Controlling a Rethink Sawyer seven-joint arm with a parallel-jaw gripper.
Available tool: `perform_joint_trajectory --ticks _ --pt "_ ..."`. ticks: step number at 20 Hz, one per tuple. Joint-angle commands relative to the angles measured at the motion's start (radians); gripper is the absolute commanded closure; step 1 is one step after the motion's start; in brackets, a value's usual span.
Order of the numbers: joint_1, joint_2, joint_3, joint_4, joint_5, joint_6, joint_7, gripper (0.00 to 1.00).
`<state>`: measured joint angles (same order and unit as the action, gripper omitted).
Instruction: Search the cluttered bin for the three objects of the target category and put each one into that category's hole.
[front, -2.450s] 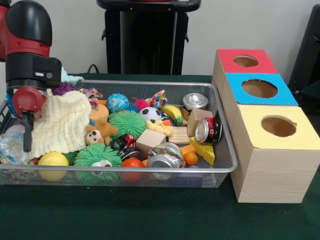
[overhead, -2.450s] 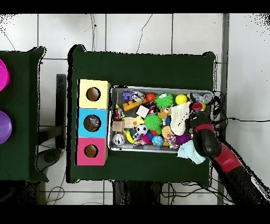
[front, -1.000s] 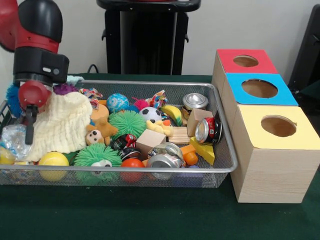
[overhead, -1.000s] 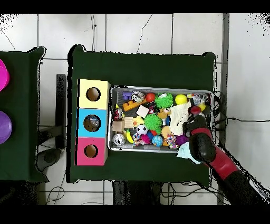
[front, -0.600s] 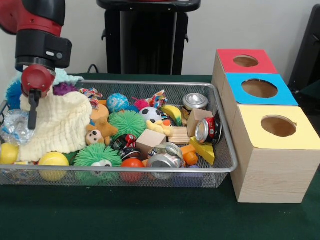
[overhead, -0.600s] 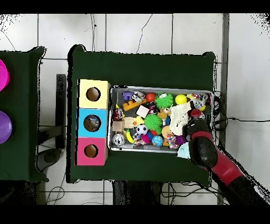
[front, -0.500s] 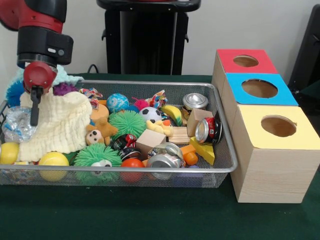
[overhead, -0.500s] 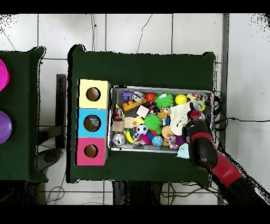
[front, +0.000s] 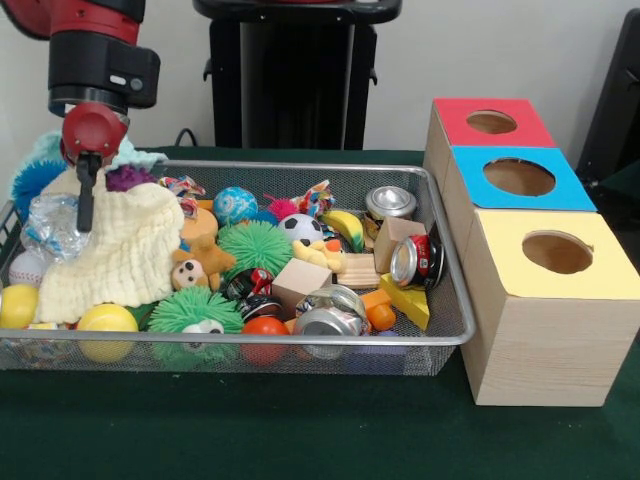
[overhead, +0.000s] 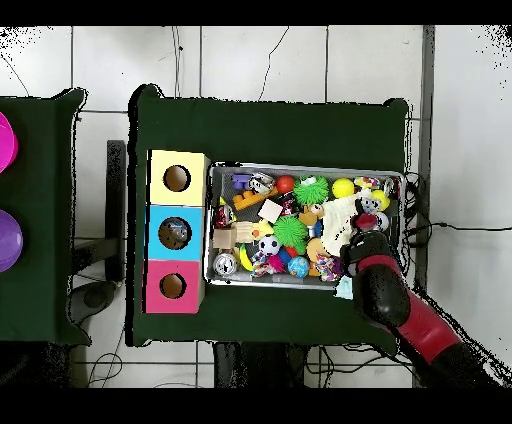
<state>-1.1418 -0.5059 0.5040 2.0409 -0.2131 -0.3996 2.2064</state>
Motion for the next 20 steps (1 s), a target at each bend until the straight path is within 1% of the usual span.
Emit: perform_joint_trajectory --ticks 1,4,5,10,16,18,20 --pt "0.049 -0.147 -0.042 0.107 0.139 0.034 0.256 1.0" --pt "0.057 -0.189 -0.042 0.141 0.173 0.047 0.26 1.0" --pt "0.056 -0.191 -0.038 0.148 0.179 0.05 0.259 1.0" --pt "0.042 -0.167 -0.025 0.143 0.187 0.057 0.236 1.0" --pt "0.047 -0.165 -0.027 0.145 0.201 0.055 0.228 1.0" --pt "0.065 -0.17 -0.047 0.142 0.197 0.032 0.216 1.0" --pt "0.078 -0.162 -0.069 0.127 0.172 -0.021 0.199 1.0"
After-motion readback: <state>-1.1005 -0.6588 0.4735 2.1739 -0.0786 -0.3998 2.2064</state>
